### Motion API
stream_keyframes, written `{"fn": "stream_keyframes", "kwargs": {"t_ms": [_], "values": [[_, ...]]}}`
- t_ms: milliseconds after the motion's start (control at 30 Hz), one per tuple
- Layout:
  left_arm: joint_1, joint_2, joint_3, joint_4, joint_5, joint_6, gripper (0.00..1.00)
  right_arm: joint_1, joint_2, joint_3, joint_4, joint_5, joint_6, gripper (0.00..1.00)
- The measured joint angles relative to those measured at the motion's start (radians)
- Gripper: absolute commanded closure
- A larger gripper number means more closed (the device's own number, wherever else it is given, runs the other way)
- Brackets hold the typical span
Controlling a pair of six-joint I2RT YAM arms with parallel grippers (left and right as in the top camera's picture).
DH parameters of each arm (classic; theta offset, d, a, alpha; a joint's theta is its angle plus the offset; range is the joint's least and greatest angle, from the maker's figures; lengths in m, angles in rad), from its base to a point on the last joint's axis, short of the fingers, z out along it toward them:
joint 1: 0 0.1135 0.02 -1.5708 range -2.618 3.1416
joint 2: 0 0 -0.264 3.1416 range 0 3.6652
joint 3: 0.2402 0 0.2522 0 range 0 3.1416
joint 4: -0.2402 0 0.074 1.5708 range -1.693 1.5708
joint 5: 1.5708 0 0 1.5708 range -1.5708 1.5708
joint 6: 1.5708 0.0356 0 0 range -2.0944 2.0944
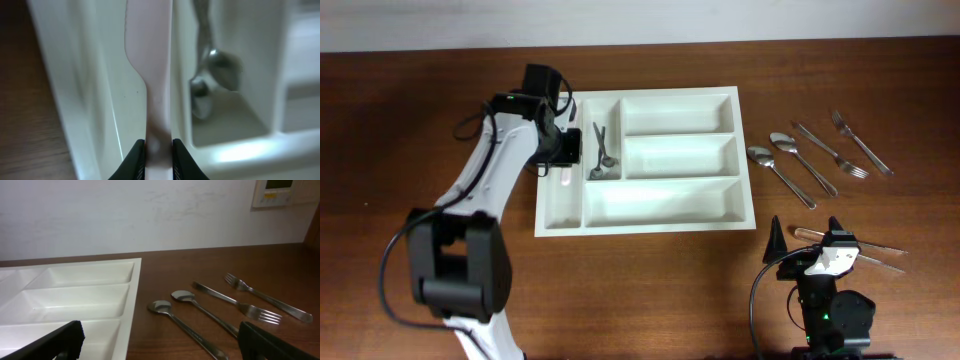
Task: Pack container
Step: 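Carry the white knife into the tray's leftmost slot and release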
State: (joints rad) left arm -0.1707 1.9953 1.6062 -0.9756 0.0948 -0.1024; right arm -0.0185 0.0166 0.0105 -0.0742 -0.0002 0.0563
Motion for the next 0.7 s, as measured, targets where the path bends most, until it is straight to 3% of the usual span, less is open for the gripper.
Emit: {"fn": "stream_keyframes", "kwargs": {"t_ms": [33,133,233,300,700], "values": [[0.000,0.021,0.000,0.000,-0.002,0.000,0.98,0.000,0.000,0.000,0.000,0.000,0.000,0.01],[0.001,0.072,-0.001,0.010,-0.003,-0.003,0.49,0.000,0.000,0.000,0.000,0.000,0.000,0.01],[0.001,0.098,-0.001,0.018,-0.010,-0.009,0.41,0.000,0.000,0.000,0.000,0.000,0.000,0.01],[0.005,0.108,-0.001,0.019,-0.014,-0.013,0.27,0.000,0.000,0.000,0.000,0.000,0.000,0.01],[0.016,0.091,0.187,-0.132,-0.017,-0.022,0.15,0.000,0.000,0.000,0.000,0.000,0.000,0.01]]}}
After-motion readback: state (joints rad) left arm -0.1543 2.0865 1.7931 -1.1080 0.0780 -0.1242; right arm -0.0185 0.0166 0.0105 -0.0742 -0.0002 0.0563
